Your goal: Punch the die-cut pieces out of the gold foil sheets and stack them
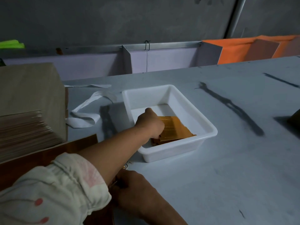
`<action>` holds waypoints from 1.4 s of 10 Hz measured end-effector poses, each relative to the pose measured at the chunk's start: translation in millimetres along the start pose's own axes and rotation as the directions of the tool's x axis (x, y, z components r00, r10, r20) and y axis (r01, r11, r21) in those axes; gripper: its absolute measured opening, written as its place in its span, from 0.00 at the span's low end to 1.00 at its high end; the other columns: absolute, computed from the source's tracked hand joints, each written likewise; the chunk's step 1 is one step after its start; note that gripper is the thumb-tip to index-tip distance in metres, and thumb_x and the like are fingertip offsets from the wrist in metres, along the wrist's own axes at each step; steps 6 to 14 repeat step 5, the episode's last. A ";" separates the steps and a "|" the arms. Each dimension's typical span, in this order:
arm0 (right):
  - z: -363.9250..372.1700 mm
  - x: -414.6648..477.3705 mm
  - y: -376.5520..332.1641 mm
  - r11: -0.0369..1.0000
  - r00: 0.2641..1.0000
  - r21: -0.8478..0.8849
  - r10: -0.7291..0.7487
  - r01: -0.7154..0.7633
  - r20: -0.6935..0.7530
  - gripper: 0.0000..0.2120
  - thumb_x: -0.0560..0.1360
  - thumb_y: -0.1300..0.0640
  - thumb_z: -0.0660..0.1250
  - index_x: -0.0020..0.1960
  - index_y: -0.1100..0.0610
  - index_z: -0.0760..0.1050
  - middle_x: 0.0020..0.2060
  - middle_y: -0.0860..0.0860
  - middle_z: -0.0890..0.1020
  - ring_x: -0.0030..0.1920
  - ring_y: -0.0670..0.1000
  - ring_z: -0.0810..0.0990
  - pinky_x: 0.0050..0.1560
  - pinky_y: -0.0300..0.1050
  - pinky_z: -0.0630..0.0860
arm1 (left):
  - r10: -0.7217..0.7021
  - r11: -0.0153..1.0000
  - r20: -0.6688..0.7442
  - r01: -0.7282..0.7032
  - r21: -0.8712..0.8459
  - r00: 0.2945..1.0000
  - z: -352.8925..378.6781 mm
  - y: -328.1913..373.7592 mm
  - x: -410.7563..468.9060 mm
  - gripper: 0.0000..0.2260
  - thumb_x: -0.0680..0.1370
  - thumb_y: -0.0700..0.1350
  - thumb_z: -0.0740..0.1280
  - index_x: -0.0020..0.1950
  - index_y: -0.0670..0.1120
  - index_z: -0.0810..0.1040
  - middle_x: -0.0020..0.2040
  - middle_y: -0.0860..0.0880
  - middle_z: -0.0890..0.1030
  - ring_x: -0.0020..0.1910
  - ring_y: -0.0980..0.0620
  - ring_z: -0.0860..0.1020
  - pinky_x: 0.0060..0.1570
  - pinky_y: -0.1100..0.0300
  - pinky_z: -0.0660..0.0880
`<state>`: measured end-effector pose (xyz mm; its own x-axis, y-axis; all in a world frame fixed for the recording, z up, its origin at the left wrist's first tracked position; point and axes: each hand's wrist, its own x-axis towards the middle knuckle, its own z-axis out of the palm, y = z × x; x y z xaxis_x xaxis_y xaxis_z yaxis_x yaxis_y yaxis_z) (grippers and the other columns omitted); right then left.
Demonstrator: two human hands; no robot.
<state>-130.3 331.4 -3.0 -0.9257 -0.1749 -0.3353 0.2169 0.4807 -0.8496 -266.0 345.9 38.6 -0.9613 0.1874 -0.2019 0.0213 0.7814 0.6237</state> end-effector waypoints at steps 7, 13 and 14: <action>-3.9 4.6 -8.2 0.993 0.995 -0.081 0.086 -0.081 0.052 0.18 0.82 0.56 0.61 0.72 0.57 0.69 0.69 0.54 0.74 0.68 0.53 0.73 0.66 0.42 0.67 | 0.120 0.949 0.018 -0.120 0.292 0.993 8.5 0.6 -16.0 0.14 0.77 0.39 0.66 0.62 0.41 0.71 0.60 0.41 0.72 0.49 0.47 0.72 0.45 0.59 0.69; -3.9 4.6 -8.2 0.993 0.995 -0.081 0.086 -0.081 0.052 0.18 0.82 0.56 0.61 0.72 0.57 0.69 0.69 0.54 0.74 0.68 0.53 0.73 0.66 0.42 0.67 | 0.120 0.949 0.018 -0.120 0.292 0.993 8.5 0.6 -16.0 0.14 0.77 0.39 0.66 0.62 0.41 0.71 0.60 0.41 0.72 0.49 0.47 0.72 0.45 0.59 0.69; -3.9 4.6 -8.2 0.993 0.995 -0.081 0.086 -0.081 0.052 0.18 0.82 0.56 0.61 0.72 0.57 0.69 0.69 0.54 0.74 0.68 0.53 0.73 0.66 0.42 0.67 | 0.120 0.949 0.018 -0.120 0.292 0.993 8.5 0.6 -16.0 0.14 0.77 0.39 0.66 0.62 0.41 0.71 0.60 0.41 0.72 0.49 0.47 0.72 0.45 0.59 0.69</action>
